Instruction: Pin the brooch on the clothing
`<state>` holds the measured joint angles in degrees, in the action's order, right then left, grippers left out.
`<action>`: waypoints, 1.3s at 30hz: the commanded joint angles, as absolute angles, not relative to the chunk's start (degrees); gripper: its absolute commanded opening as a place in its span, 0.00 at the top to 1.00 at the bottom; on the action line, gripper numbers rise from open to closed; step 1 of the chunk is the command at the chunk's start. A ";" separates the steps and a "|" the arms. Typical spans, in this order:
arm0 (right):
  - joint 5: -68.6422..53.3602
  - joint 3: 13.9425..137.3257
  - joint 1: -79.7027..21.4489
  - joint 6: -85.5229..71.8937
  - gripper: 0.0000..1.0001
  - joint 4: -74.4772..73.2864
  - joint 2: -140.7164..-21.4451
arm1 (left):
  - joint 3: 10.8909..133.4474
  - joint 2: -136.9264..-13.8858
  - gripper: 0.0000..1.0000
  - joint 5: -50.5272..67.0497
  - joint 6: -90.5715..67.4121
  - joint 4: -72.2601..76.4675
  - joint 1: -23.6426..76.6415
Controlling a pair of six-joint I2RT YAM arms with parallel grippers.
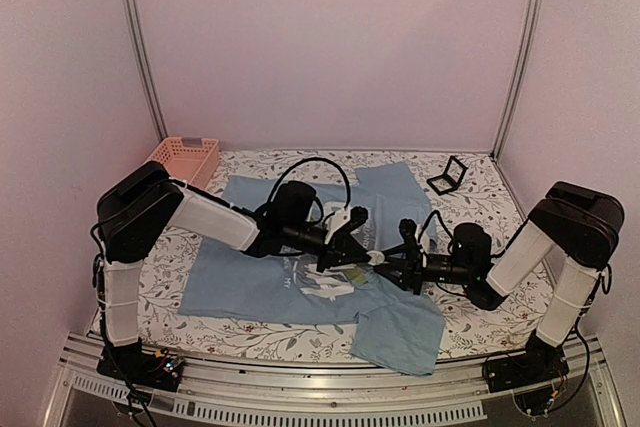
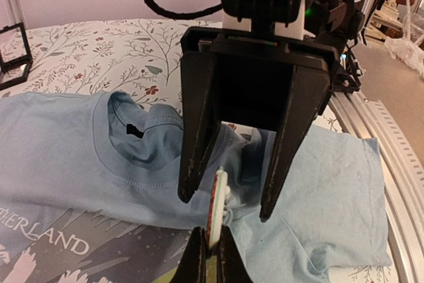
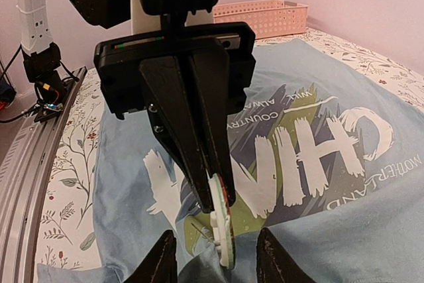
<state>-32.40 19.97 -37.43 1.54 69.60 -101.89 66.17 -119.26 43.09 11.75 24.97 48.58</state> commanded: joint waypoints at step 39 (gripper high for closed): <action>-33.99 22.83 -34.49 -10.24 0.97 73.32 -107.22 | 62.54 -116.14 1.00 43.67 17.88 27.57 49.94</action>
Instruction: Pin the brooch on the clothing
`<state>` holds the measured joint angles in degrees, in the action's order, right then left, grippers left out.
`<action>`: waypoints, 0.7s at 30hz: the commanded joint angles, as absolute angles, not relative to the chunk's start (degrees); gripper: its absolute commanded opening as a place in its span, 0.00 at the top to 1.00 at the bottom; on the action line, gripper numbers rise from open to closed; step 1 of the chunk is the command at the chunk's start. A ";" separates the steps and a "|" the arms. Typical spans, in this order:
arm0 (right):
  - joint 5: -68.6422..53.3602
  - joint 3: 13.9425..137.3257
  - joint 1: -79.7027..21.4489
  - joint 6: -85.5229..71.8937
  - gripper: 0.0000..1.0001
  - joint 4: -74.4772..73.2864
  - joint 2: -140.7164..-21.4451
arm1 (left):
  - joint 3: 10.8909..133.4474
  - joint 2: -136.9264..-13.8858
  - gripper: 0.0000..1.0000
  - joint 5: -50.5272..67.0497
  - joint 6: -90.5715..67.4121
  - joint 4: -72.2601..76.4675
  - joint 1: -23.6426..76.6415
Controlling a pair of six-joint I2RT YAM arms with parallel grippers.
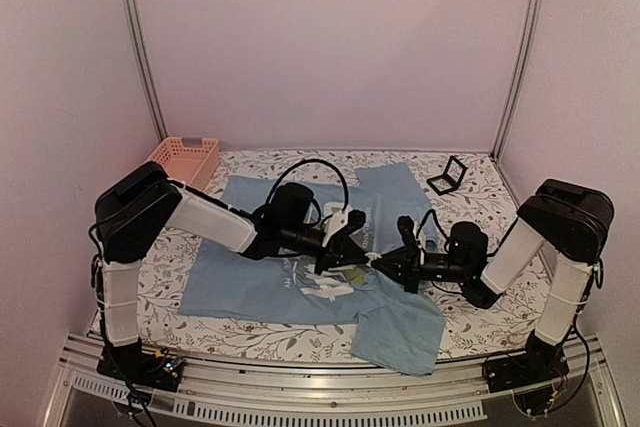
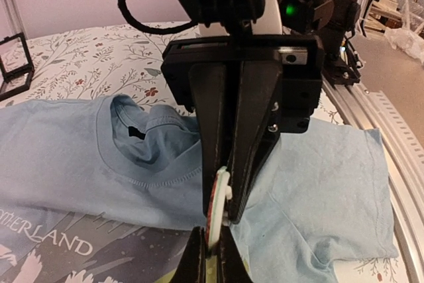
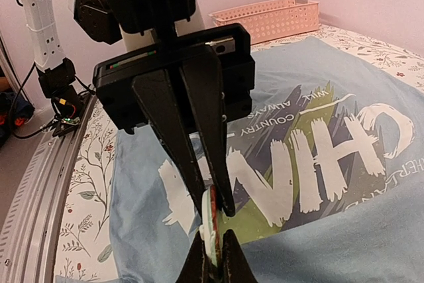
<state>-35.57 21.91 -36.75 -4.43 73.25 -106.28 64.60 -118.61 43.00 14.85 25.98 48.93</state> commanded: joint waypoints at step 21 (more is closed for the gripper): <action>-34.44 19.83 -32.87 -13.31 0.88 76.65 -106.44 | 59.78 -115.14 1.00 39.42 18.41 30.53 50.62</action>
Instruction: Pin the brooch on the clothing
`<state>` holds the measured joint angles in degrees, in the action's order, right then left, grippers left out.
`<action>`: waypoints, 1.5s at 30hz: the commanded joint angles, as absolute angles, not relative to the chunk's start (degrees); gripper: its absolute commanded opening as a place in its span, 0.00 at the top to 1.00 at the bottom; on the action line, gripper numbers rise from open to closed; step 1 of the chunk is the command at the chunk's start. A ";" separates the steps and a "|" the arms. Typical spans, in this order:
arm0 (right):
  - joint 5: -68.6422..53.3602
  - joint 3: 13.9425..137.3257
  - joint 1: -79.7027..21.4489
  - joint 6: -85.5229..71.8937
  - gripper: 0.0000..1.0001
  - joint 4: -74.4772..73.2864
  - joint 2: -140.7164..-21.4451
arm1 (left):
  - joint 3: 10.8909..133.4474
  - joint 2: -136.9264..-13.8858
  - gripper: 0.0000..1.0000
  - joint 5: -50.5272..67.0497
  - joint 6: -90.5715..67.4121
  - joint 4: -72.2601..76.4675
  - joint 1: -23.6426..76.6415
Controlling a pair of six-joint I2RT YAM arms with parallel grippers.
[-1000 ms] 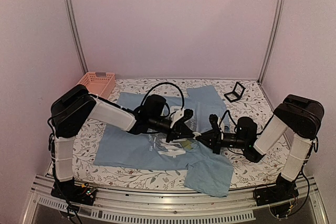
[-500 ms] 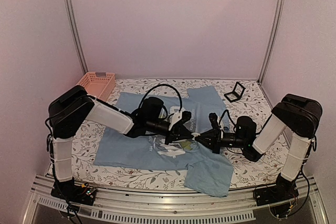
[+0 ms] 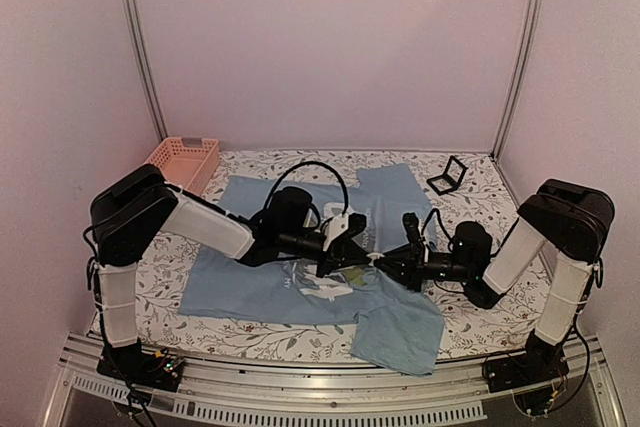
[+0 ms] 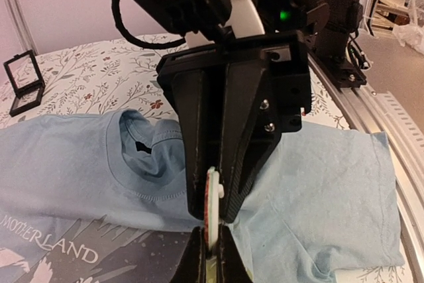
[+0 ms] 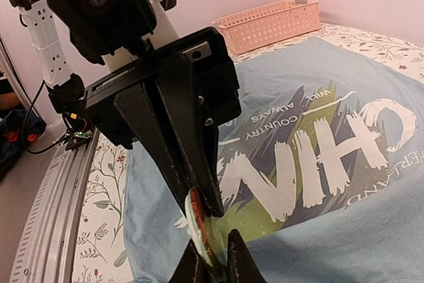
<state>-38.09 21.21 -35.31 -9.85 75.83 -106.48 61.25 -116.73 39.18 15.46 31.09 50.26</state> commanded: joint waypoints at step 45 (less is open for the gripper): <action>3.56 72.50 -20.49 -6.81 0.84 -16.63 -117.84 | 65.28 -106.26 0.49 10.23 16.93 -6.39 45.96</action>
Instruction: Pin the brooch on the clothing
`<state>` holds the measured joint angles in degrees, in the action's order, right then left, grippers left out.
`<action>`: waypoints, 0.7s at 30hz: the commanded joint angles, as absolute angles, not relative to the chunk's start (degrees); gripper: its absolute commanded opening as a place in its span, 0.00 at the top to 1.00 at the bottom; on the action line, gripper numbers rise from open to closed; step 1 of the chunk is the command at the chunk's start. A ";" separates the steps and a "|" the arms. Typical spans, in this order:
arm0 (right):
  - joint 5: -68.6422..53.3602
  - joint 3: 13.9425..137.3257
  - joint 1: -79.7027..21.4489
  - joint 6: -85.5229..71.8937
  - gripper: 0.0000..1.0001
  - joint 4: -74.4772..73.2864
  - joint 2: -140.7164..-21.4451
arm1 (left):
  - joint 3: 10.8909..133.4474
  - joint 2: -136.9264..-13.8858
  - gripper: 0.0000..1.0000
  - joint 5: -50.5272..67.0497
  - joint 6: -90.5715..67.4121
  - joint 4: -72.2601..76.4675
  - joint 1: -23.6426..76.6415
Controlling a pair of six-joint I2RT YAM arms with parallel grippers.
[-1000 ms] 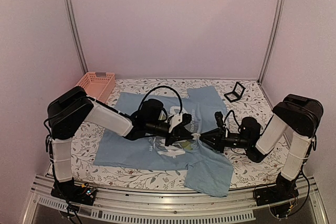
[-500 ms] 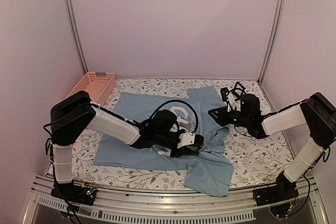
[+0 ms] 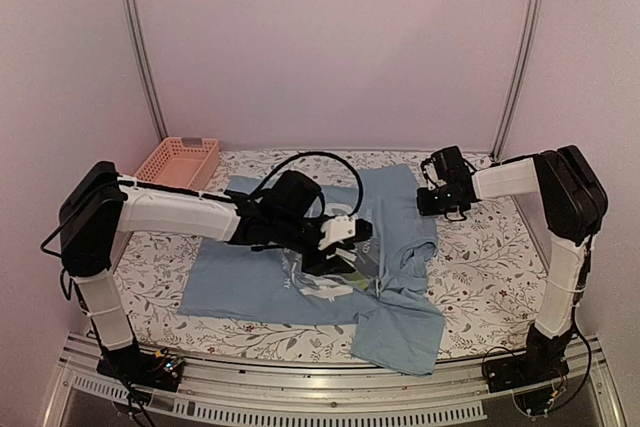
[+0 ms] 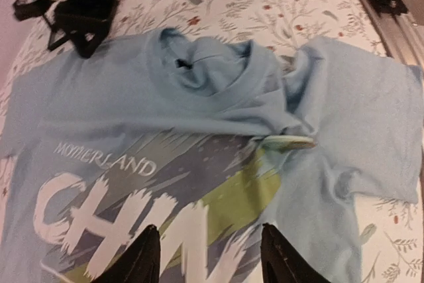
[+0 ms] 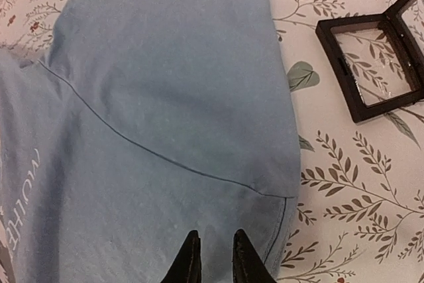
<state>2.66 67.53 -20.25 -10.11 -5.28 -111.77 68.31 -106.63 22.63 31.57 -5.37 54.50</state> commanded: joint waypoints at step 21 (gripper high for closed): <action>9.29 135.72 -14.51 2.48 0.81 -49.28 -157.43 | 56.64 -111.27 0.48 -3.16 -8.82 1.51 24.19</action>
